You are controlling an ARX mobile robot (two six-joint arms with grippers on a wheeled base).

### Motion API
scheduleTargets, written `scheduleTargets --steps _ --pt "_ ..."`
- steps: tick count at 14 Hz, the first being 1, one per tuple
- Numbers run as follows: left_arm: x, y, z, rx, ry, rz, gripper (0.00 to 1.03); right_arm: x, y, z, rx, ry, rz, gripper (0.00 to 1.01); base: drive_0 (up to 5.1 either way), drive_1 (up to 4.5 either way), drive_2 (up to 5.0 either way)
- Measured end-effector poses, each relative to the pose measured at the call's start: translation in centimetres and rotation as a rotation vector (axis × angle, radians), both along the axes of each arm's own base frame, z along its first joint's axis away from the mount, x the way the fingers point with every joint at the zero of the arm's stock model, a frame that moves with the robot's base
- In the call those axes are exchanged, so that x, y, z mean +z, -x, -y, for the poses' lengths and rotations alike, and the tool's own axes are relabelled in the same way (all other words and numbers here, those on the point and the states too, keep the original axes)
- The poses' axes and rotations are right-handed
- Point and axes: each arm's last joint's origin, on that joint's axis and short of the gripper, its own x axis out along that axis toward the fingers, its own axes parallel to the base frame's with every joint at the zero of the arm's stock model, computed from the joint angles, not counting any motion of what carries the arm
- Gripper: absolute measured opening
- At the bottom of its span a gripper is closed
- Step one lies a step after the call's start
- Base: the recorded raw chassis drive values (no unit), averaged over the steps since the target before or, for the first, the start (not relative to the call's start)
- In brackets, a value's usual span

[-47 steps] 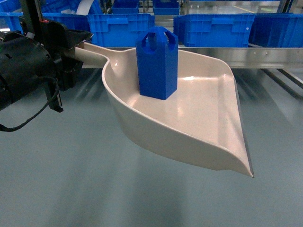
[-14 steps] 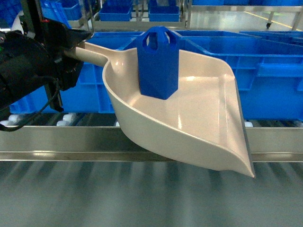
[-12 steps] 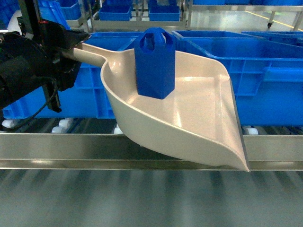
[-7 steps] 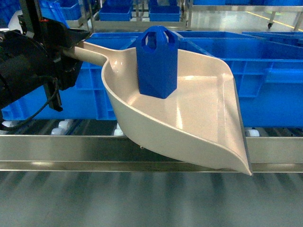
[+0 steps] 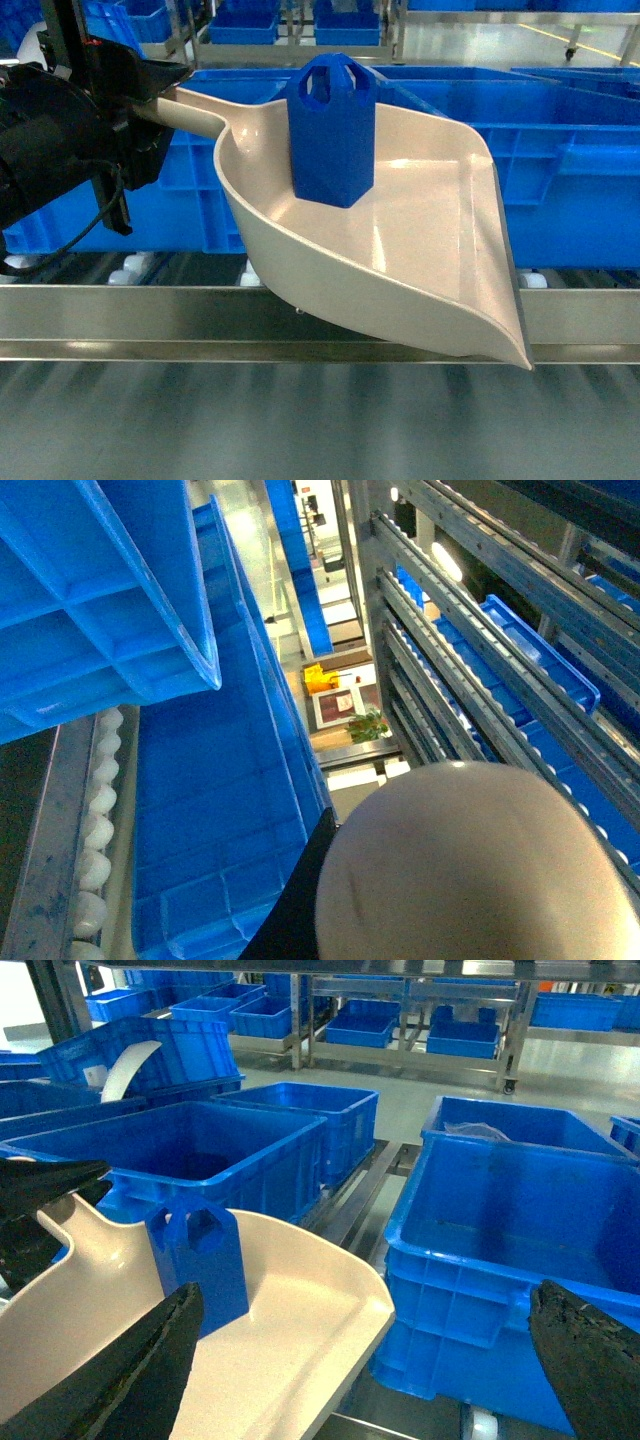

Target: Place part in tray to right shelf

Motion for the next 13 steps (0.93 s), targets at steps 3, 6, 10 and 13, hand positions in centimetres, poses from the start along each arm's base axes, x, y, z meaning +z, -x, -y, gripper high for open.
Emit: scheduleTargets --steps 3,6,10,13 --pt "0.0 0.0 0.0 0.0 0.0 0.0 0.14 0.0 0.0 0.0 0.0 0.0 0.0 0.98 0.0 0.0 0.0" --pt "0.0 0.0 0.0 0.0 0.0 0.0 0.14 0.0 0.0 0.0 0.0 0.0 0.0 0.98 0.0 0.0 0.0" --pt "0.0 0.0 0.0 0.0 0.0 0.0 0.14 0.0 0.0 0.0 0.0 0.0 0.0 0.98 0.0 0.0 0.0" --pt "0.0 0.0 0.0 0.0 0.0 0.0 0.14 0.0 0.0 0.0 0.0 0.0 0.0 0.98 0.0 0.0 0.0"
